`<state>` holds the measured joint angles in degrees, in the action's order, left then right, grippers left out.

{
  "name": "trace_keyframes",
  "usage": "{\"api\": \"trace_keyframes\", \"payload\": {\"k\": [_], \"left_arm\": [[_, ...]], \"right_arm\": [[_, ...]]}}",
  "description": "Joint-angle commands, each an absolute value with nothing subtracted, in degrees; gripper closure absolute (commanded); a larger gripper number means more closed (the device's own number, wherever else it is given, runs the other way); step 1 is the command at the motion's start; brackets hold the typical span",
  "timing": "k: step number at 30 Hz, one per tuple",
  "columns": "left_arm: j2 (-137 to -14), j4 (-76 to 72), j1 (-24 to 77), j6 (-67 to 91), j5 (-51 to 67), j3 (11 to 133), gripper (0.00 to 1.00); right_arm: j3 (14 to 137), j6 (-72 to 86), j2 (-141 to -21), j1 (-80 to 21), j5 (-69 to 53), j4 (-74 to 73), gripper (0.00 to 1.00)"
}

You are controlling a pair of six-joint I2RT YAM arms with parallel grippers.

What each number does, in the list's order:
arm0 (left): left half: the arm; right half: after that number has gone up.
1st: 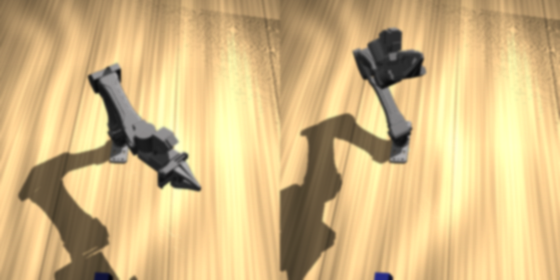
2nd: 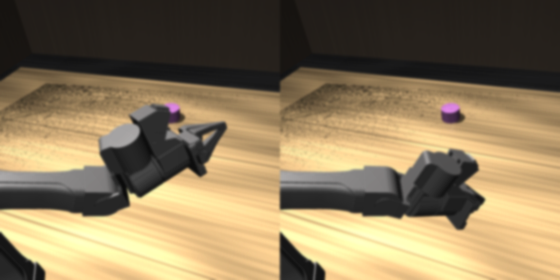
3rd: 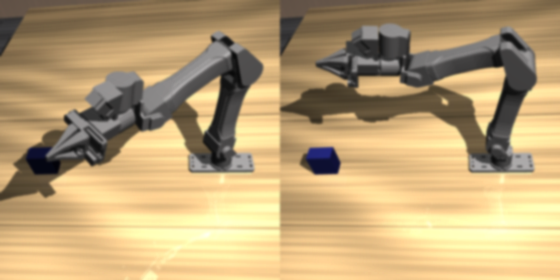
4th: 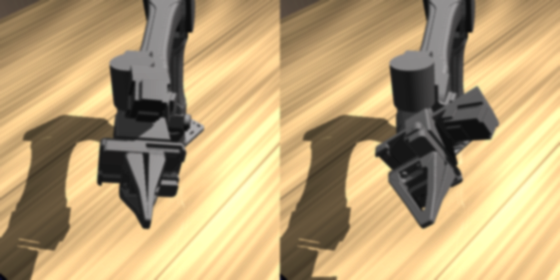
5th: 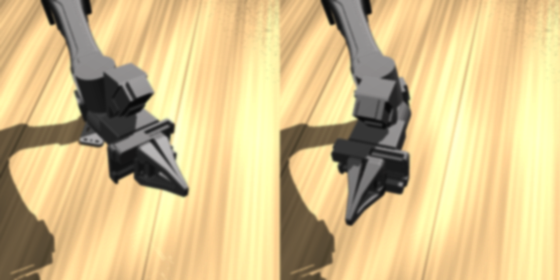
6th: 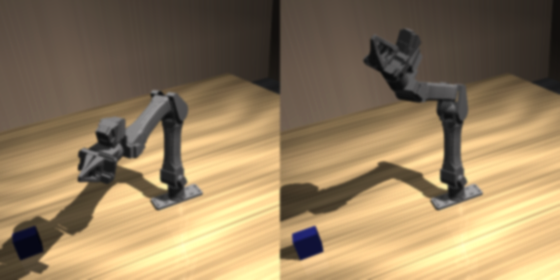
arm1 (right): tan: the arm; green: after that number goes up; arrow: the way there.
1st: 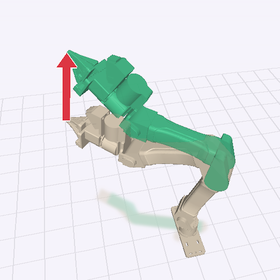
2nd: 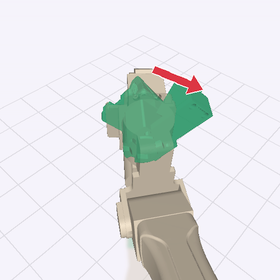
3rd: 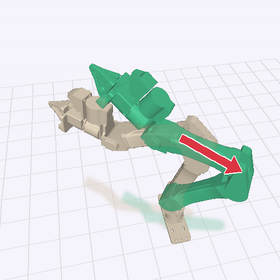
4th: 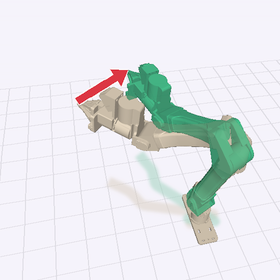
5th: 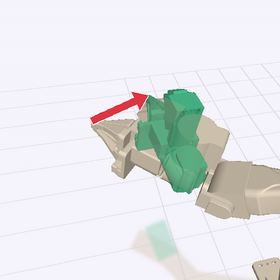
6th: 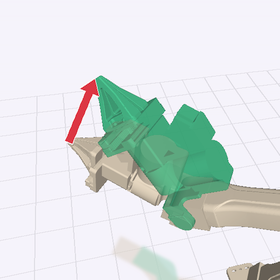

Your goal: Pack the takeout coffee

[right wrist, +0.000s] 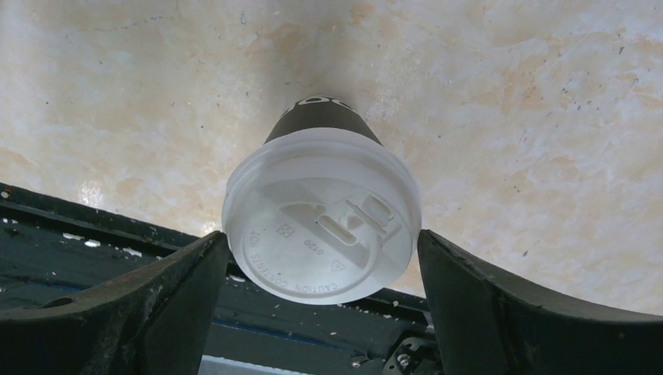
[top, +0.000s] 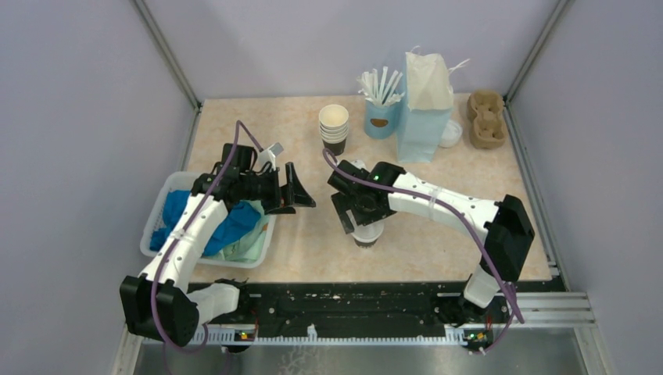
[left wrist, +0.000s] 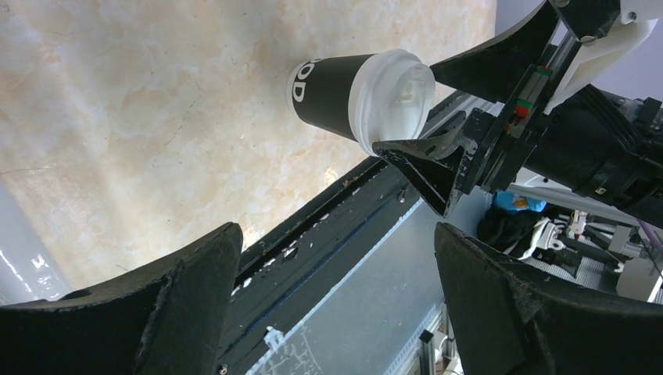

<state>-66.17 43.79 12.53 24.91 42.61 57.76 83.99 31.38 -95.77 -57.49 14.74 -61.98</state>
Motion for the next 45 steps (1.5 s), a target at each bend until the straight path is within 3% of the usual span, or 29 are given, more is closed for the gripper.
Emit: {"api": "trace_keyframes", "payload": {"k": [1,3,9,17,24,36,45], "left_arm": [[-66.74,42.58,12.96,23.88,44.57,59.68,0.02],[-67.07,42.24,13.24,24.14,45.37,59.68,0.02],[-69.89,36.54,17.30,29.18,51.08,58.23,0.02],[-77.60,21.79,30.69,42.61,49.06,56.71,0.18],[-84.51,22.78,32.27,41.64,47.75,60.02,0.31],[-91.55,25.00,33.59,39.64,44.47,61.78,0.49],[-94.25,27.61,33.59,37.94,39.88,61.53,0.56]], "right_arm": [[85.98,31.90,-94.93,-57.04,15.60,-62.36,0.07],[87.94,32.07,-94.13,-57.04,15.64,-63.87,0.02],[90.34,31.72,-86.91,-54.04,10.02,-64.71,0.01],[62.71,29.34,-68.30,-30.04,-27.12,-40.93,0.17],[54.01,28.22,-69.94,-22.59,-38.71,-31.75,0.26],[46.30,28.47,-74.34,-21.61,-45.33,-21.68,0.40],[40.38,34.70,-78.17,-19.42,-40.39,-16.09,0.50]]}}
